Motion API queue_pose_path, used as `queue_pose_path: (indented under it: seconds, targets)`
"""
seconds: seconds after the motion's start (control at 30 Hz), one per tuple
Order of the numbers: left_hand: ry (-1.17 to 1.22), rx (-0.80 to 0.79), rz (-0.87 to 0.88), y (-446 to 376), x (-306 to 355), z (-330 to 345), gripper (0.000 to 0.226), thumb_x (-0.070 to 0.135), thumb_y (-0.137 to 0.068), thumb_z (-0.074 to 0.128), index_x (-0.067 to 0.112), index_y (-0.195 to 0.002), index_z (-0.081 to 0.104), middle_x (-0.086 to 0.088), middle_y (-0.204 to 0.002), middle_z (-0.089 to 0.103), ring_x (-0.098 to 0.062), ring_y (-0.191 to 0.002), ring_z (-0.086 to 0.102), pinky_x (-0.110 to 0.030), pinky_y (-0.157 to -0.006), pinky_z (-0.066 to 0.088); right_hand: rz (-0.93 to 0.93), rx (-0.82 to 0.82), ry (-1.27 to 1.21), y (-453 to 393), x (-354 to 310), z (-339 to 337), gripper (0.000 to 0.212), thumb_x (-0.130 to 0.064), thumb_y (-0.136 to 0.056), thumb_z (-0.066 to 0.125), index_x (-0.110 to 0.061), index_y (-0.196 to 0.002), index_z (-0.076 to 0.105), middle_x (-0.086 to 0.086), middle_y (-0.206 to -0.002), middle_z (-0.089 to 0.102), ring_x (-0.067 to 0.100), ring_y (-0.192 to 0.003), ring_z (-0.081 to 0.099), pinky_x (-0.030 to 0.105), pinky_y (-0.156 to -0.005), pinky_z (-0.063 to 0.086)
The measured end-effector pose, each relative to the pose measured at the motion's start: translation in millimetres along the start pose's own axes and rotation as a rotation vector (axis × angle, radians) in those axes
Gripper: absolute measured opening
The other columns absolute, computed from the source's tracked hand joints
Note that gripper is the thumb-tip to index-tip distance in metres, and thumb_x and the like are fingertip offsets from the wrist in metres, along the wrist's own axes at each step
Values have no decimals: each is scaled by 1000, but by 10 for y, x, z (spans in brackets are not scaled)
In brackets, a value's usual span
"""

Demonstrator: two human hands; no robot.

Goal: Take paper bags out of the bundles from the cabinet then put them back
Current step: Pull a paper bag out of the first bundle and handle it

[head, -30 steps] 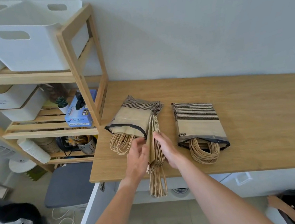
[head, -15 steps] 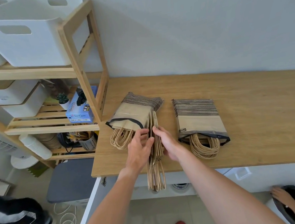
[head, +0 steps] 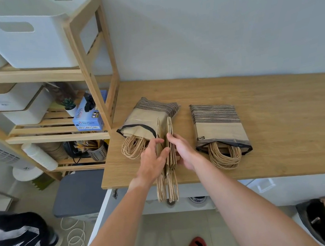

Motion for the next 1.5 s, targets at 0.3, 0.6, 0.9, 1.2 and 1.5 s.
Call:
queue_pose_path:
  seconds: [0.3, 0.6, 0.9, 1.2, 1.5]
  targets:
    - [-48, -33, 44, 12, 30, -27, 31, 23, -102, 41, 20, -132, 51, 2, -74, 63, -2, -61, 54, -19, -63, 44, 24, 20, -34, 50, -51, -53, 68, -53, -100, 51, -25, -159, 29, 4, -165, 28, 28, -150, 25, 52, -118, 20]
    - [-70, -3, 61, 14, 42, 18, 27, 20, -101, 44, 23, -127, 48, 7, -64, 57, -9, -58, 55, -22, -65, 40, 34, 15, -53, 118, -60, -17, 67, -67, -93, 52, -32, -149, 44, -2, -158, 41, 25, -145, 36, 56, -119, 24]
    - [-10, -61, -35, 49, -12, 67, 34, 32, -105, 33, 11, -107, 59, -4, -95, 66, -21, -88, 65, -38, -78, 55, 63, -1, 27, 113, -101, -47, 81, -61, -96, 53, -22, -160, 23, 5, -167, 22, 27, -151, 24, 51, -119, 17]
    - [-244, -280, -80, 151, -430, 6, 57, -15, -85, 47, 31, -115, 63, 6, -122, 60, -9, -106, 56, -30, -95, 50, 150, 122, 297, 148, -131, -127, 64, 1, -89, 56, -2, -149, 33, 18, -154, 37, 34, -138, 39, 42, -104, 35]
    - [-103, 44, 363, -14, -283, -123, 32, 19, -89, 65, 13, -120, 59, 0, -108, 71, -14, -101, 68, -35, -87, 57, 366, -8, -311, 225, -343, -534, 31, 1, -95, 49, 13, -124, 48, 28, -103, 62, 36, -86, 71, 44, -76, 62]
Point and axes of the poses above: each hand's wrist, its own y-axis away from the middle knuckle, its own z-axis out of the palm, x = y × z, the point moved 1 cm from there along -y, towards the middle knuckle
